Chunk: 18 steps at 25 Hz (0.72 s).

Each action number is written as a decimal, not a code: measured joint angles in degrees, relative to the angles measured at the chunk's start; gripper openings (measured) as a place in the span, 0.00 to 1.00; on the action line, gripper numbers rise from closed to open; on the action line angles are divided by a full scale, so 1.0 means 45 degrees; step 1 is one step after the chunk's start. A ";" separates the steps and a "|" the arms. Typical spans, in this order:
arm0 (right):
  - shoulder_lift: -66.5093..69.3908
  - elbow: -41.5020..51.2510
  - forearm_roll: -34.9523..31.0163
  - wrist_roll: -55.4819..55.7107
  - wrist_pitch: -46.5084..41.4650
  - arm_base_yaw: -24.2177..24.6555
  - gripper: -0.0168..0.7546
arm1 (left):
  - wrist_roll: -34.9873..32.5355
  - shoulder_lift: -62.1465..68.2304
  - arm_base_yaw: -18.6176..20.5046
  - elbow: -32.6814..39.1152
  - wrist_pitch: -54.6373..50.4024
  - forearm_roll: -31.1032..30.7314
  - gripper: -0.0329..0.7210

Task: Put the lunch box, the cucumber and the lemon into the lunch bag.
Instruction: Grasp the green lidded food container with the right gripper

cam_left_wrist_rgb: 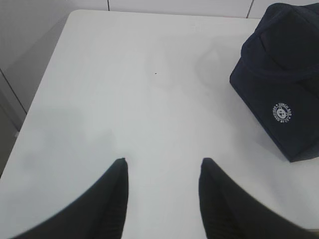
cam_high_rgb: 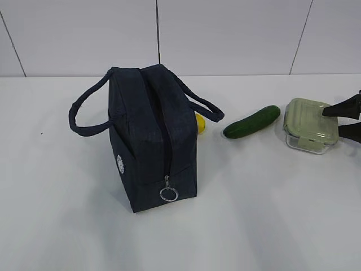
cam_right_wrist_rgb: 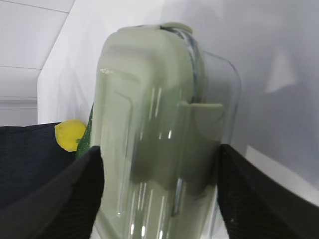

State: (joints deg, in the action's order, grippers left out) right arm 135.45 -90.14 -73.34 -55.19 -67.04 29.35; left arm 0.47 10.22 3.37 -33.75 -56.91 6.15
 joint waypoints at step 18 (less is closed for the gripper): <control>0.0000 0.0000 0.0262 0.0059 0.0000 0.0000 0.61 | 0.0000 0.0000 0.0000 0.0000 0.0000 0.0000 0.49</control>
State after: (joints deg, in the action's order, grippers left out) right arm 135.45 -90.14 -72.16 -54.93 -67.04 29.35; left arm 0.47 10.22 3.37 -33.75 -56.91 6.15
